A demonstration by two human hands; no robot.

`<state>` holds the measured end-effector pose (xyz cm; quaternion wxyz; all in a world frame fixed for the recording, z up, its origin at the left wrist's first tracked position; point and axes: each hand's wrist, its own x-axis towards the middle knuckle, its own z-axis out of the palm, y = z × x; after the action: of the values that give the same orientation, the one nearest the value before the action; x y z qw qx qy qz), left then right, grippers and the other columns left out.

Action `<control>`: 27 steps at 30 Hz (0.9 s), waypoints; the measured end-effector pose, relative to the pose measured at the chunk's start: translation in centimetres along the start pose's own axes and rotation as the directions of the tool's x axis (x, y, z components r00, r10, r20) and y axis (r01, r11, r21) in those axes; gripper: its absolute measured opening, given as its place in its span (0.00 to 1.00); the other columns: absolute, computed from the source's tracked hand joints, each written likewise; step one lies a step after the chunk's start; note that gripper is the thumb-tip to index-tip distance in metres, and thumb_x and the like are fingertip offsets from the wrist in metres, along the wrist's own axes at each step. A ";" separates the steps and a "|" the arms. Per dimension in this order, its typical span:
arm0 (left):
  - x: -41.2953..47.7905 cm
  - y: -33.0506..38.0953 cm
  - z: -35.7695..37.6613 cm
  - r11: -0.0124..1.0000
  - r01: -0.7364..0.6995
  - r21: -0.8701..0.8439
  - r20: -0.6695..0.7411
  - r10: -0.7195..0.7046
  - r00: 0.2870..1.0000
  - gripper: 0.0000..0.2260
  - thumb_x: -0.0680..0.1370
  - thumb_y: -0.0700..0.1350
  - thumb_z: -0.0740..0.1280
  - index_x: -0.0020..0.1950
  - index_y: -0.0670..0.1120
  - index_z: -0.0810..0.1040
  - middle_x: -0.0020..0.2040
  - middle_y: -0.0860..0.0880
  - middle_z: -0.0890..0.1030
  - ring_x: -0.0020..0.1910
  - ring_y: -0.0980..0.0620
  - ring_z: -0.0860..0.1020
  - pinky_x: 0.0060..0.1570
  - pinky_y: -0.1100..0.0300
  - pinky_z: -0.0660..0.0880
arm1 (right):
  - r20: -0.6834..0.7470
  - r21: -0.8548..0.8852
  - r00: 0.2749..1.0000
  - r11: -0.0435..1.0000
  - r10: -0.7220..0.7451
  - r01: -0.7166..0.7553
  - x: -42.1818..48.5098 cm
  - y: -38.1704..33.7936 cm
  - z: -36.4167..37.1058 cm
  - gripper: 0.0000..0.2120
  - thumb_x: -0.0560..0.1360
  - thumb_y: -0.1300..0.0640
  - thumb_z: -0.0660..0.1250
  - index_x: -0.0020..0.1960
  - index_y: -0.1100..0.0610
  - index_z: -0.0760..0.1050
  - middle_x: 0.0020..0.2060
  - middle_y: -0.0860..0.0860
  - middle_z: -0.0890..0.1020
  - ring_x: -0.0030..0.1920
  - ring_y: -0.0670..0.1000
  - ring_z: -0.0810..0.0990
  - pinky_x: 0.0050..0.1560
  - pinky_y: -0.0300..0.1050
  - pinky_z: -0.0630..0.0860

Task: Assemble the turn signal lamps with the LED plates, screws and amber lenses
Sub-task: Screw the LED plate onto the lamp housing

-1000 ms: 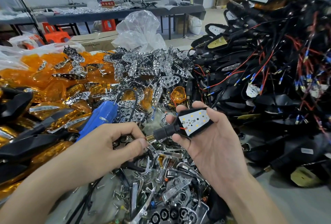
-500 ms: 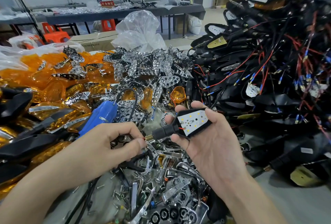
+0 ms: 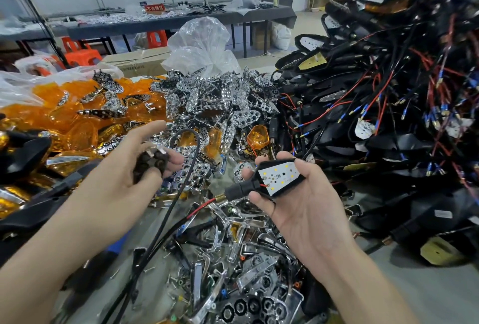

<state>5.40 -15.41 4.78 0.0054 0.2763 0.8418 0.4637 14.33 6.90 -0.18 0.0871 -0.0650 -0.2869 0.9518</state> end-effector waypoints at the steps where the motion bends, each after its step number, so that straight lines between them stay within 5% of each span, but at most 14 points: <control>1: 0.0 0.3 0.1 0.999 -0.041 0.029 -0.009 0.042 0.999 0.29 0.81 0.33 0.60 0.63 0.70 0.66 0.54 0.65 0.83 0.38 0.63 0.81 0.42 0.69 0.75 | -0.008 -0.001 1.000 1.000 0.007 -0.007 0.1 0.0 0.0 0.09 0.85 0.55 0.54 0.56 0.56 0.72 0.49 0.59 0.84 0.49 0.64 0.86 0.37 0.49 0.83; 3: 0.0 0.8 0.4 0.985 -0.120 0.123 -0.008 0.121 0.993 0.22 0.82 0.41 0.61 0.61 0.71 0.70 0.59 0.70 0.79 0.32 0.61 0.76 0.31 0.68 0.74 | -0.019 0.001 1.000 1.000 0.017 -0.017 0.2 0.1 0.0 0.10 0.85 0.55 0.53 0.56 0.56 0.72 0.49 0.59 0.84 0.50 0.64 0.86 0.37 0.50 0.83; 6: 0.0 1.2 1.1 0.965 -0.193 0.177 -0.017 0.200 0.980 0.18 0.80 0.43 0.63 0.57 0.68 0.77 0.63 0.70 0.74 0.62 0.67 0.75 0.59 0.68 0.71 | -0.028 0.005 0.999 1.000 0.019 -0.019 0.2 0.2 -0.1 0.09 0.85 0.55 0.53 0.56 0.56 0.72 0.49 0.59 0.84 0.50 0.64 0.85 0.38 0.50 0.83; 7: -0.1 1.2 1.3 0.955 -0.213 0.205 -0.027 0.223 0.975 0.20 0.80 0.39 0.64 0.55 0.67 0.79 0.61 0.68 0.74 0.64 0.67 0.72 0.61 0.70 0.68 | -0.030 0.007 0.999 1.000 0.021 -0.021 0.2 0.2 -0.1 0.09 0.85 0.55 0.53 0.56 0.56 0.72 0.49 0.59 0.84 0.49 0.64 0.85 0.38 0.50 0.83; 9: 0.0 1.4 1.7 0.942 -0.228 0.248 -0.069 0.251 0.965 0.24 0.78 0.33 0.67 0.52 0.66 0.81 0.55 0.64 0.74 0.61 0.67 0.72 0.58 0.76 0.66 | -0.033 0.009 0.999 1.000 0.024 -0.024 0.2 0.2 -0.1 0.10 0.85 0.55 0.53 0.56 0.56 0.72 0.48 0.59 0.84 0.49 0.64 0.85 0.37 0.50 0.83; 12: -0.2 1.6 2.1 0.955 -0.211 0.210 -0.149 0.245 0.958 0.16 0.78 0.44 0.69 0.52 0.67 0.80 0.54 0.63 0.79 0.57 0.66 0.76 0.56 0.68 0.71 | -0.046 0.009 0.998 1.000 0.029 -0.029 0.3 0.2 -0.1 0.10 0.85 0.55 0.54 0.56 0.56 0.73 0.48 0.59 0.85 0.50 0.63 0.86 0.37 0.50 0.83; 16: -0.1 1.6 2.8 0.994 -0.072 0.082 -0.287 0.092 0.953 0.06 0.73 0.59 0.66 0.50 0.68 0.76 0.50 0.64 0.82 0.46 0.66 0.78 0.45 0.62 0.71 | -0.051 0.005 0.998 1.000 0.026 -0.025 0.4 0.2 -0.1 0.11 0.85 0.54 0.54 0.55 0.56 0.73 0.48 0.58 0.85 0.50 0.63 0.86 0.37 0.50 0.83; 20: 0.3 1.3 3.6 0.961 0.040 -0.273 -0.238 -0.108 0.965 0.02 0.79 0.56 0.63 0.49 0.62 0.70 0.46 0.51 0.85 0.38 0.52 0.82 0.38 0.57 0.78 | -0.053 -0.006 0.998 1.000 0.021 -0.021 0.4 0.3 -0.2 0.11 0.85 0.54 0.53 0.56 0.55 0.73 0.49 0.59 0.85 0.50 0.63 0.86 0.37 0.50 0.83; 23: 0.7 1.0 4.2 0.782 0.185 -0.596 -0.118 -0.313 0.942 0.01 0.85 0.45 0.58 0.55 0.50 0.69 0.43 0.42 0.86 0.29 0.47 0.79 0.26 0.59 0.75 | -0.059 -0.016 0.998 1.000 0.019 -0.020 0.4 0.3 -0.2 0.12 0.86 0.54 0.53 0.55 0.56 0.74 0.48 0.59 0.85 0.50 0.63 0.86 0.37 0.50 0.83; 27: 1.8 1.4 4.9 0.549 0.449 -0.705 0.119 -0.533 0.838 0.10 0.84 0.47 0.53 0.47 0.43 0.67 0.28 0.45 0.78 0.17 0.51 0.66 0.17 0.64 0.64 | -0.077 -0.026 0.997 0.999 0.023 -0.025 0.5 0.3 -0.1 0.12 0.85 0.55 0.53 0.53 0.56 0.74 0.47 0.59 0.85 0.49 0.63 0.87 0.35 0.49 0.83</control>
<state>5.80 -10.22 3.53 0.1945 -0.0202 0.6390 0.7440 13.84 6.80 -0.47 0.0855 -0.1059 -0.2954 0.9456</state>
